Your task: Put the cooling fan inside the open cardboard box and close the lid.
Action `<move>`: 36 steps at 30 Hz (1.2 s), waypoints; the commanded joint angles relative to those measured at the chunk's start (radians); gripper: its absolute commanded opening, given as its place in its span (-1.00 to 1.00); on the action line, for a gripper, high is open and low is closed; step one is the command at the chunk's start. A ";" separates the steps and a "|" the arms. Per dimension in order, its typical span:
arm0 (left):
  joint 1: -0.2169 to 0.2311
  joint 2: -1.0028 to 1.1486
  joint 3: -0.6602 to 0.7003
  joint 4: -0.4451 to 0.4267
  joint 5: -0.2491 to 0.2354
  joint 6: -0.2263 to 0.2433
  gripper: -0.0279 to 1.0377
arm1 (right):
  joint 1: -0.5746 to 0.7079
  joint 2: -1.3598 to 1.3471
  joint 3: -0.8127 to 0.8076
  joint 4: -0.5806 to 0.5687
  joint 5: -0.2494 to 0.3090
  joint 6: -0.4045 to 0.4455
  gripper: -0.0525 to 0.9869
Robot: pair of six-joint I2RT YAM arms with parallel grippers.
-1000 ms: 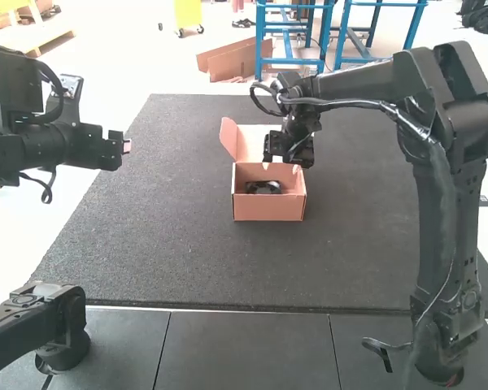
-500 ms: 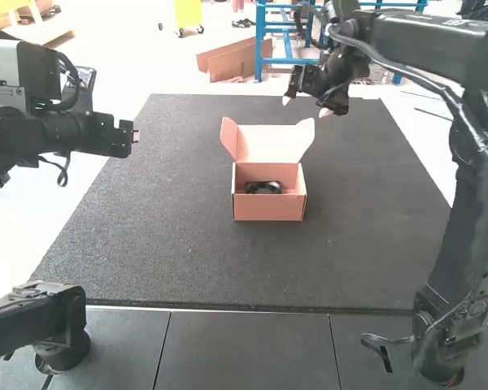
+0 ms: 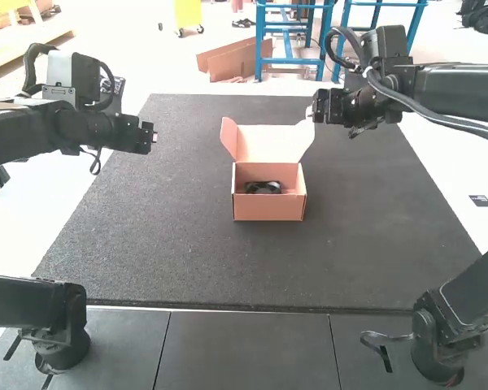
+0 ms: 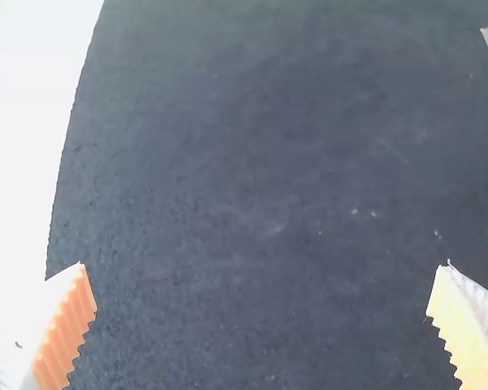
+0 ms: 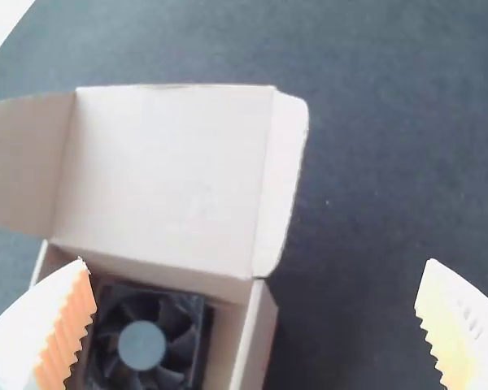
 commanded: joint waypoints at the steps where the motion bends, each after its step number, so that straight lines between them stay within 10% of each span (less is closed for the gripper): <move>1: -0.020 0.057 0.060 0.026 -0.019 -0.005 0.87 | -0.013 -0.017 -0.011 0.034 -0.008 -0.023 0.84; 12: -0.112 0.249 0.172 0.091 -0.079 -0.003 0.87 | -0.026 0.125 0.081 0.057 -0.034 -0.023 0.84; 36: -0.111 0.551 0.359 0.203 -0.068 -0.009 0.87 | -0.044 0.385 0.355 -0.055 -0.086 -0.003 0.83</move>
